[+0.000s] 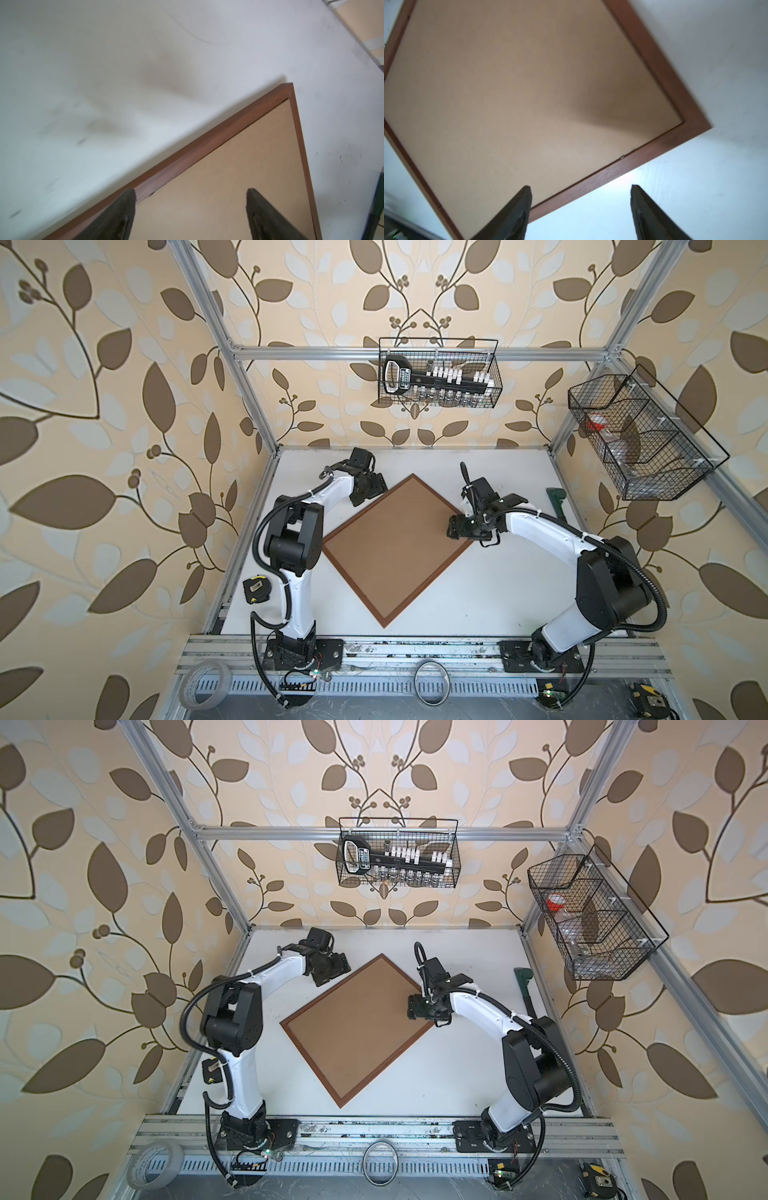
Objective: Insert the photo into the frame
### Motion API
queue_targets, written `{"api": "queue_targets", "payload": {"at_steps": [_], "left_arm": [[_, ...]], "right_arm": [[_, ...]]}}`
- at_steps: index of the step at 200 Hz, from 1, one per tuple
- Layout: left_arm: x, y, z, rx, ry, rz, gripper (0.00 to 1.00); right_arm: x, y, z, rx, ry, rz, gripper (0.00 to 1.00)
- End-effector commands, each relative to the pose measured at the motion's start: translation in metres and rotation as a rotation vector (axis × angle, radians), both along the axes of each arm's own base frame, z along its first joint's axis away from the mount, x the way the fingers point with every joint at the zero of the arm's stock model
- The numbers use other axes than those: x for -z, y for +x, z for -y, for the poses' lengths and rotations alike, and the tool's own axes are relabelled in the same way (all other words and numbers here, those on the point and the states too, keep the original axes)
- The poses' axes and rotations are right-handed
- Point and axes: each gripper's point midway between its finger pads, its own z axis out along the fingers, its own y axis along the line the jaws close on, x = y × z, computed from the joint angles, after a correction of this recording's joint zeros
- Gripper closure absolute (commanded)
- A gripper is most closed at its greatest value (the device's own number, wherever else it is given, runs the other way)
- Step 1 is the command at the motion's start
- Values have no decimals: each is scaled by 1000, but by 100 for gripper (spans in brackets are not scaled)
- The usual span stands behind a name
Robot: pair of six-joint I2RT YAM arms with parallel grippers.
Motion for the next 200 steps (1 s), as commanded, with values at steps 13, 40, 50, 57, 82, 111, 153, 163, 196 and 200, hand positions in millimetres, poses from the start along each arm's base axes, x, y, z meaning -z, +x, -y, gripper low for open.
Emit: {"api": "queue_targets", "payload": {"at_steps": [13, 40, 50, 57, 82, 111, 153, 163, 196, 200], "left_arm": [[-35, -75, -79, -187, 159, 4, 11], [-18, -132, -96, -267, 36, -56, 8], [-11, -147, -94, -277, 1, -80, 7], [-7, -155, -89, -278, -36, -88, 7], [9, -170, -70, -298, -192, -107, 6], [24, -176, -60, -306, -269, -124, 6], [37, -175, -52, -312, -332, -124, 6], [41, -175, -50, -311, -342, -126, 6], [54, -177, -46, -307, -365, -145, 6], [54, -176, -45, -305, -369, -143, 6]], "right_arm": [[-8, 58, 7, -61, -174, 161, 23], [3, 87, -10, -122, -184, 166, 22], [9, 95, -13, -133, -188, 160, 22], [14, 99, -17, -144, -185, 156, 22], [25, 110, -23, -151, -179, 141, 21], [40, 113, -30, -162, -153, 111, 21], [59, 112, -35, -169, -128, 65, 20], [60, 112, -35, -169, -127, 59, 20], [71, 105, -36, -182, -112, 8, 19], [71, 104, -37, -185, -106, 0, 19]]}}
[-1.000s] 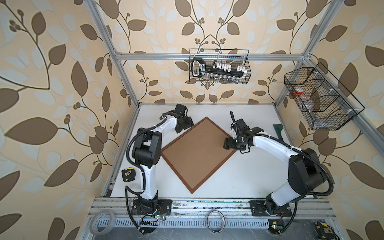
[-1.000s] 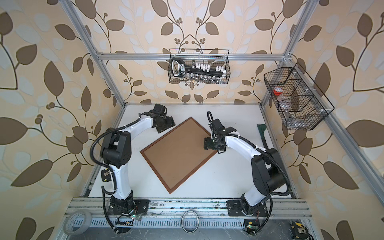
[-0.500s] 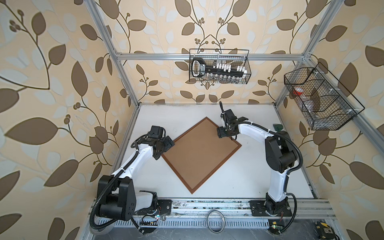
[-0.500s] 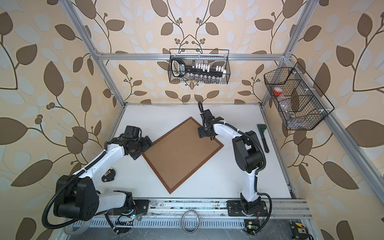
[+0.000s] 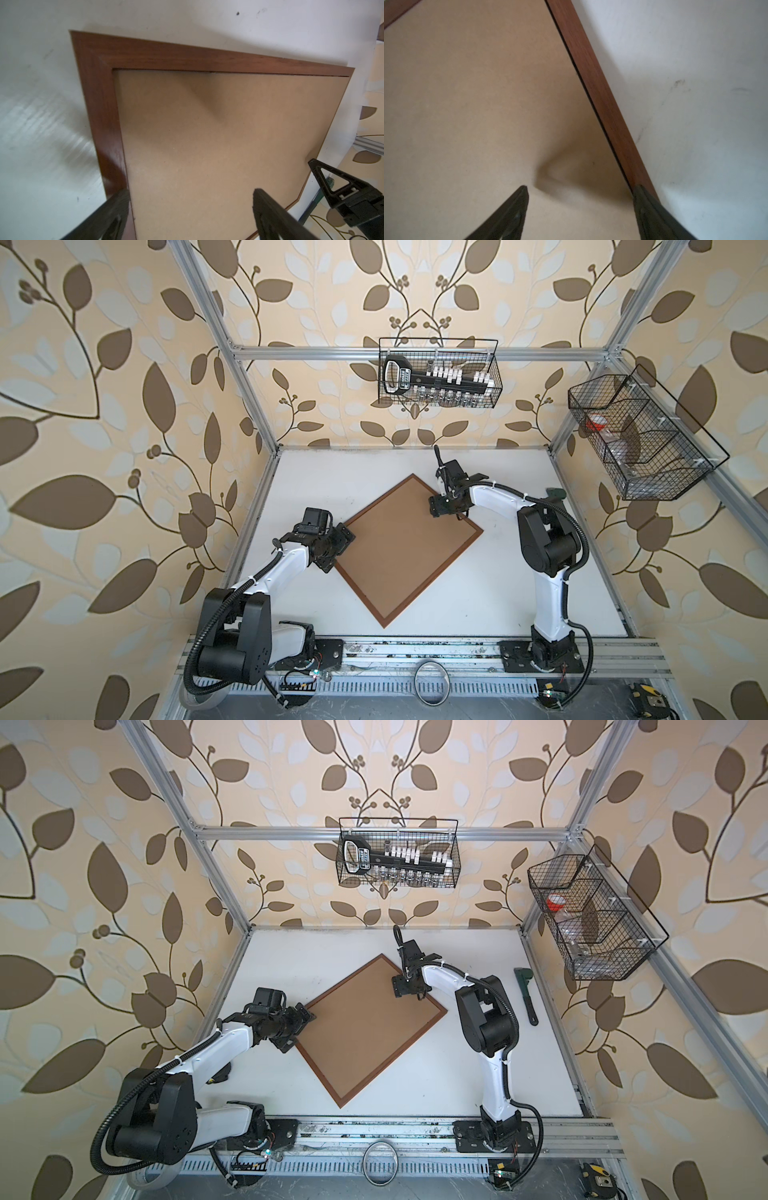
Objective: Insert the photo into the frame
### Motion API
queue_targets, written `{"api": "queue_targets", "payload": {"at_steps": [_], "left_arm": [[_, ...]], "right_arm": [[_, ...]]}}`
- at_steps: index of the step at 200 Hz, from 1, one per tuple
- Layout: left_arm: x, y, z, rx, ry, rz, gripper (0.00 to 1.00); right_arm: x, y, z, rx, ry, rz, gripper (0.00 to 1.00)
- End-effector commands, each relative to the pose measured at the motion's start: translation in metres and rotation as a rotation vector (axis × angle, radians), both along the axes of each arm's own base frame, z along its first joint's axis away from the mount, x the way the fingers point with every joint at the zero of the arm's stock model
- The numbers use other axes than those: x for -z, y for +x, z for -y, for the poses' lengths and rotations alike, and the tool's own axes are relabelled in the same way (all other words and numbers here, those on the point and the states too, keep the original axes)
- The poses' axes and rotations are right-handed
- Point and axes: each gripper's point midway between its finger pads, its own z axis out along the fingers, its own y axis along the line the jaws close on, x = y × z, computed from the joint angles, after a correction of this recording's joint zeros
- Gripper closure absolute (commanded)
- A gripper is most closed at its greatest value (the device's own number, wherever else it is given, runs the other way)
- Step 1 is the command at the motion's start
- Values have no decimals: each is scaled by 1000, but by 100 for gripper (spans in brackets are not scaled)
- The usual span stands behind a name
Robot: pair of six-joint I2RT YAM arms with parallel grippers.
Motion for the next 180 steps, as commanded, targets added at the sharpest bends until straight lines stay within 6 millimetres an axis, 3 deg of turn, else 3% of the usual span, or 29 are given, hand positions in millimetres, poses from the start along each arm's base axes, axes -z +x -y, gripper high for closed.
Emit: {"api": "queue_targets", "payload": {"at_steps": [1, 58, 79, 93, 138, 149, 180], "left_arm": [[2, 4, 10, 9, -53, 22, 6], [6, 16, 21, 47, -88, 44, 8], [5, 19, 26, 62, -94, 46, 8], [5, 20, 27, 67, -95, 43, 8], [5, 13, 15, 39, -38, 33, 8], [5, 13, 12, 30, -29, 34, 8], [5, 16, 9, 21, -31, 36, 6]], "right_arm": [[13, -7, -3, -29, 13, -68, 19], [28, -35, -18, -53, 94, -192, 19], [34, -35, -17, -58, 83, -198, 20], [27, -31, -23, -73, 90, -190, 20], [-32, 15, -39, -94, 47, 61, 20], [-36, 27, -40, -91, 29, 101, 20], [-24, 53, -46, -110, -15, 122, 20]]}}
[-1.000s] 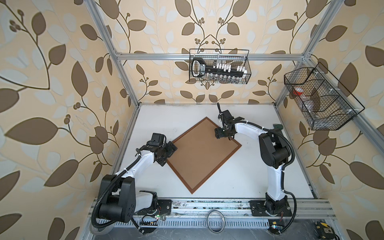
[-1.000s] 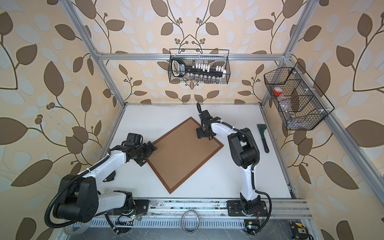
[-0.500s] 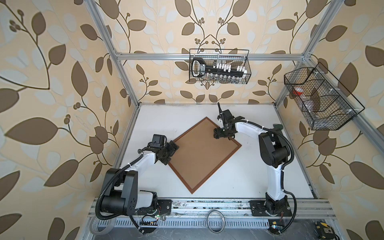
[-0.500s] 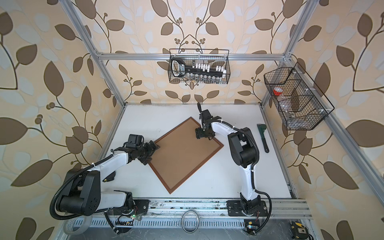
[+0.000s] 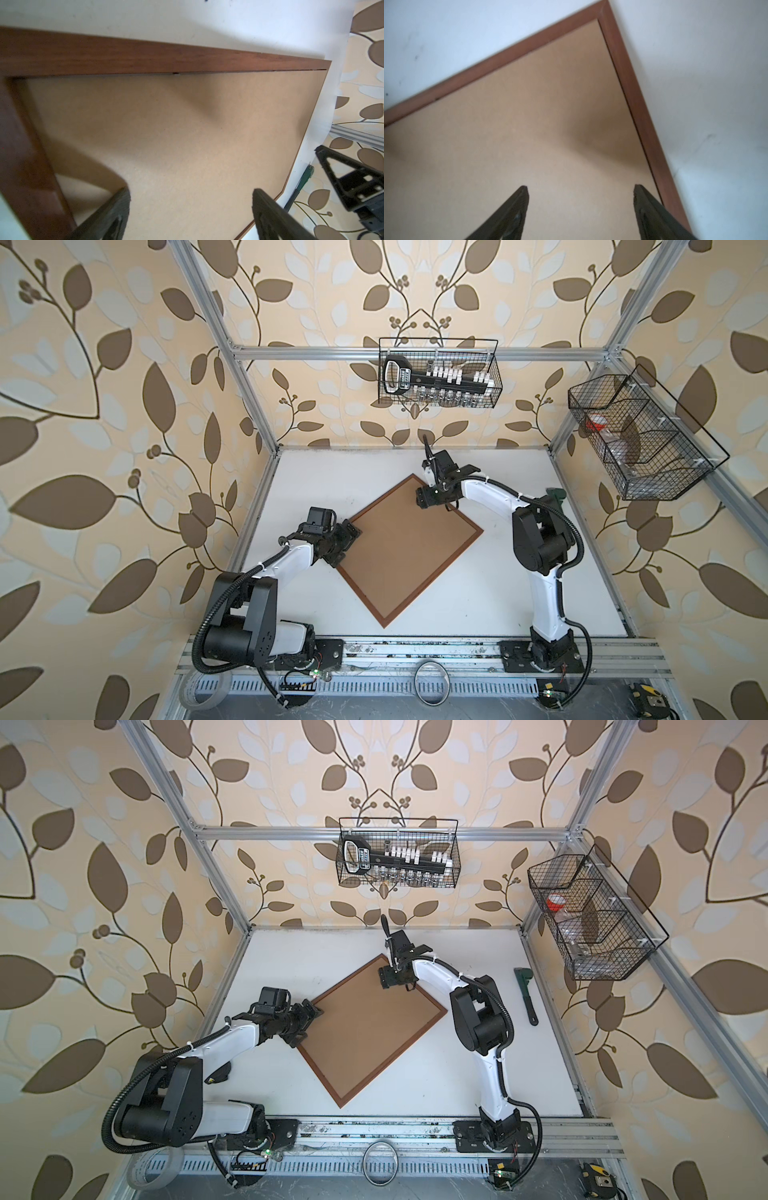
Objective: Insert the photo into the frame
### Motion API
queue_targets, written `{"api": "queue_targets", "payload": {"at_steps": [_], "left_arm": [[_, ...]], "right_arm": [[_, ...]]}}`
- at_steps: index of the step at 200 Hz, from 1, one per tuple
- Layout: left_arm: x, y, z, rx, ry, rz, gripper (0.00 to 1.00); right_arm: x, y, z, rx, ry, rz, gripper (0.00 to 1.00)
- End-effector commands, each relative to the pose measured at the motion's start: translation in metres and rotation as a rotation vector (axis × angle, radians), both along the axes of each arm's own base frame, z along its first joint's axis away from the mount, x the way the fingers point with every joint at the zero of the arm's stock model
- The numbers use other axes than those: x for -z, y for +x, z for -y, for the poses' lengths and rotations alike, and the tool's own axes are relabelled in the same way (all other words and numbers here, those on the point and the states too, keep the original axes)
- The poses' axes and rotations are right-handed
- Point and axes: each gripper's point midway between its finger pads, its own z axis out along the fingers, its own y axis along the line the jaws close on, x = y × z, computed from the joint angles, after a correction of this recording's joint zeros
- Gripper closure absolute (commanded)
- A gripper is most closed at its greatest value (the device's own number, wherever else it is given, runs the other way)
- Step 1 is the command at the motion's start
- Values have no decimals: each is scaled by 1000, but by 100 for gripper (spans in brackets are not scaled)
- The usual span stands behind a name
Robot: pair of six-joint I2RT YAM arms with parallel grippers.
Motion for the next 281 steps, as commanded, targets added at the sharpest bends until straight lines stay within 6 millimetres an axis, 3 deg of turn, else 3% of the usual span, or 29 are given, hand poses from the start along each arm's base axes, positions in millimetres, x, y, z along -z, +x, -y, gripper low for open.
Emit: {"api": "queue_targets", "payload": {"at_steps": [1, 66, 136, 197, 281], "left_arm": [[1, -5, -9, -15, 37, -22, 6], [4, -10, -12, -13, 39, -53, 5], [16, -14, -8, -16, 14, -72, 5], [12, 0, 4, -7, -58, -36, 5], [4, 6, 12, 27, -55, -11, 5]], "right_arm": [[17, 22, 4, -14, -73, 28, 20], [40, 39, -7, -26, -71, 13, 20], [68, 24, -1, -37, -86, -71, 20], [106, -27, -14, -86, -86, -258, 19], [116, -58, -41, -158, -118, -367, 20]]}}
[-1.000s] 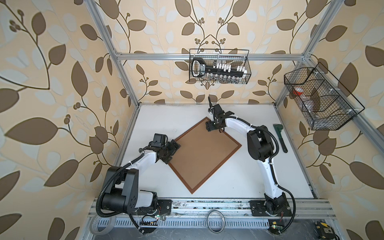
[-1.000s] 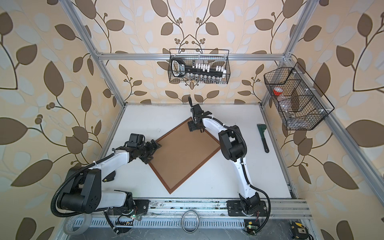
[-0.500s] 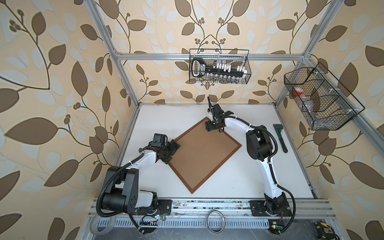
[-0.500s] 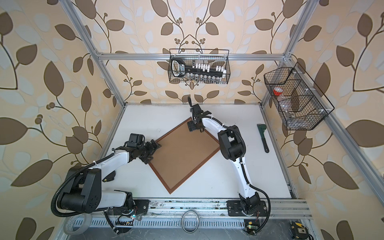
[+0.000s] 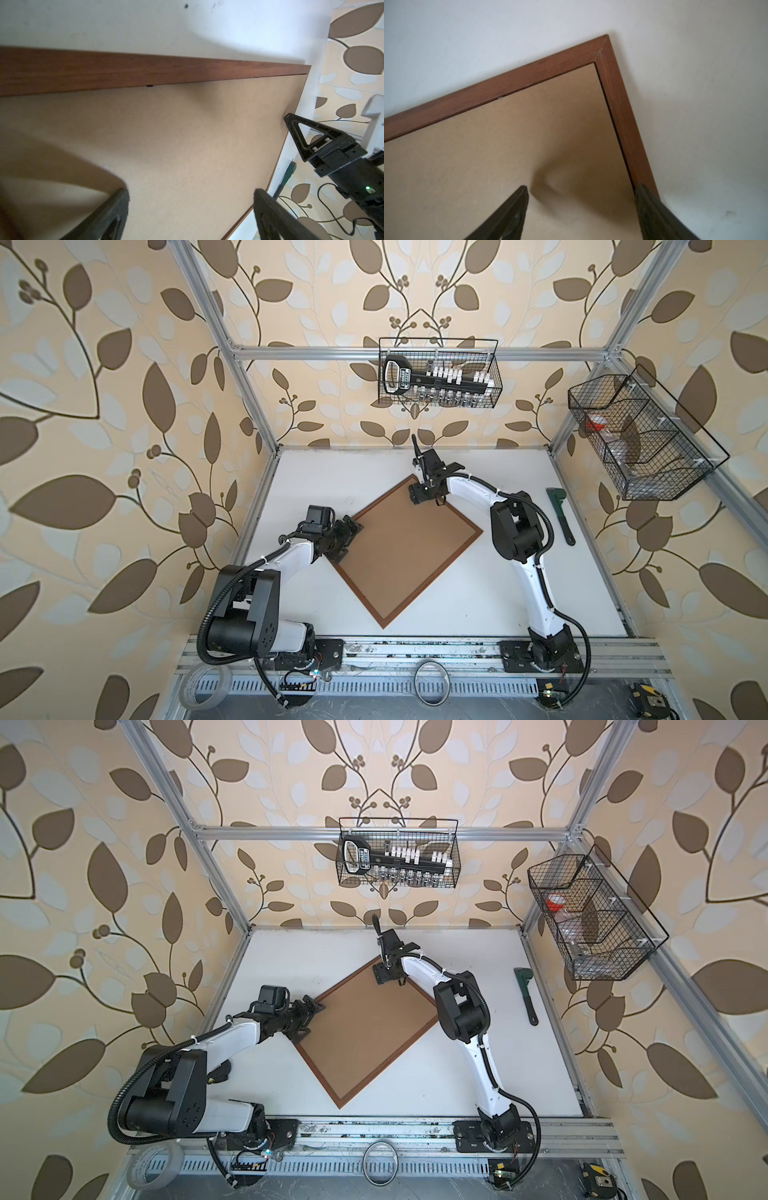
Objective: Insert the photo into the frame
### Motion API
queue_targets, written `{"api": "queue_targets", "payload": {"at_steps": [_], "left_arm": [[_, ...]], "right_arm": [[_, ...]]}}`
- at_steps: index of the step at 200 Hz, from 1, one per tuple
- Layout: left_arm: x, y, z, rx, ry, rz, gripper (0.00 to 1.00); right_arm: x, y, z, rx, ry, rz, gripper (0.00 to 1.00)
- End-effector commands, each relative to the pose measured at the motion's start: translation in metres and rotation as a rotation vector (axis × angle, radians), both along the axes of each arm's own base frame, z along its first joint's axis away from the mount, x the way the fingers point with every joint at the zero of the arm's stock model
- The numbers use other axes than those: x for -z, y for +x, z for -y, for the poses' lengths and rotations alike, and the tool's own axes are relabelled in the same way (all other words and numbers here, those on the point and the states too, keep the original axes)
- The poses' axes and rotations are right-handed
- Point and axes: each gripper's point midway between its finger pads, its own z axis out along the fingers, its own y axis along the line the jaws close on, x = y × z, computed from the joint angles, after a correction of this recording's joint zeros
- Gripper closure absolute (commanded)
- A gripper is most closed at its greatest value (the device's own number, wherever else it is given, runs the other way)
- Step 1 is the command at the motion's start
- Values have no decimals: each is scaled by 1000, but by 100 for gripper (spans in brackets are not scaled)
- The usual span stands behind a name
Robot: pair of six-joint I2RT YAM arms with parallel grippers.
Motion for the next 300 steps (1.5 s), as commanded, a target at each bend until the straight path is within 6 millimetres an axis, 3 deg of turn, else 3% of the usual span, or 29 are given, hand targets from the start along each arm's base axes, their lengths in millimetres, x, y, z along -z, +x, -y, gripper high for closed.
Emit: {"api": "queue_targets", "payload": {"at_steps": [1, 26, 44, 62, 70, 86, 110, 129, 158, 181, 200, 219, 255, 281, 300], "left_arm": [[7, -7, 2, 21, 16, -46, 5], [-2, -7, -3, 36, 68, -23, 5], [5, -8, -4, 66, 92, -28, 5], [6, -7, 0, 90, 82, -37, 5], [-1, -5, 0, 103, 98, -26, 5], [-20, -4, -12, 123, 192, -8, 5], [-42, -14, -53, 63, 415, -37, 5], [-42, -30, -78, -14, 497, -93, 4], [-20, -43, -76, -31, 449, -142, 4], [-6, -47, -67, -35, 385, -165, 4], [0, -51, -66, -30, 377, -182, 4], [3, -50, -61, -32, 340, -165, 4], [10, -46, -48, -27, 251, -150, 3], [13, -46, -46, -25, 240, -151, 4], [13, -46, -46, -28, 239, -146, 4]], "right_arm": [[71, -86, -24, -107, -46, -348, 20], [79, -95, -24, -99, -74, -396, 21], [81, -97, -28, -111, -84, -388, 21], [81, -96, -21, -87, -127, -394, 24], [73, -91, -18, -84, -139, -367, 25], [37, -74, -24, -83, -87, -247, 25], [-23, -54, -30, -67, -33, -103, 24], [-36, -52, -31, -58, -42, -74, 23], [-15, -54, -31, -43, -59, -106, 22], [19, -55, -21, 11, -128, -164, 23], [50, -71, -9, 35, -210, -271, 24], [55, -82, -17, 18, -200, -295, 24], [13, -62, -36, -6, -96, -191, 24], [-27, -31, -44, 3, -44, -43, 23], [-40, -9, -46, 22, -22, 55, 23]]}}
